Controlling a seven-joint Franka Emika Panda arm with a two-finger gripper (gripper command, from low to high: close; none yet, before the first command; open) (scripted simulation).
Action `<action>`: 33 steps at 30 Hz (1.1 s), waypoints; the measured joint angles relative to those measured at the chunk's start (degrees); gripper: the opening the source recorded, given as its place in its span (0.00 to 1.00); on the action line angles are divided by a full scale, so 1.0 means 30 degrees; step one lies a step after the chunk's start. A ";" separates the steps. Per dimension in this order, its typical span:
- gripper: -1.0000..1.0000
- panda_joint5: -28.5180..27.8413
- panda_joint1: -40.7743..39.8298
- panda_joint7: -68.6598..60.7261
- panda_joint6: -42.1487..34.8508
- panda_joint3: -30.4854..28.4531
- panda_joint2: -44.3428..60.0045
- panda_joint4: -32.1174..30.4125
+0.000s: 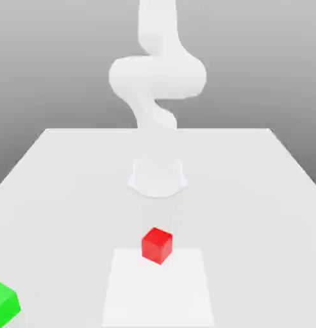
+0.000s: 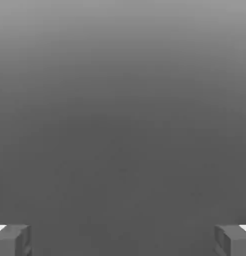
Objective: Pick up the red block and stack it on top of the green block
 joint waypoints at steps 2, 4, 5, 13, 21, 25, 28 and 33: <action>0.50 0.0335 -0.0186 0.0703 0.0905 -0.0003 0.1078 -0.1251; 0.50 0.0623 -0.0363 0.1427 0.1790 0.0087 0.2140 -0.2481; 0.50 0.0750 -0.0449 0.1802 0.2229 0.0164 0.2667 -0.3095; 0.50 0.1286 -0.1221 0.5488 0.5942 0.1414 0.7079 -0.8327; 0.50 0.0195 -0.2021 0.9224 1.1325 0.2360 1.3837 -1.1184; 0.50 -0.1126 -0.1558 1.0204 1.3240 0.1526 1.6058 -1.0953; 0.00 -0.1430 -0.0777 1.0485 1.4189 0.0703 1.7134 -1.0859; 0.00 -0.1557 -0.0581 1.0604 1.4451 0.0493 1.7401 -1.0837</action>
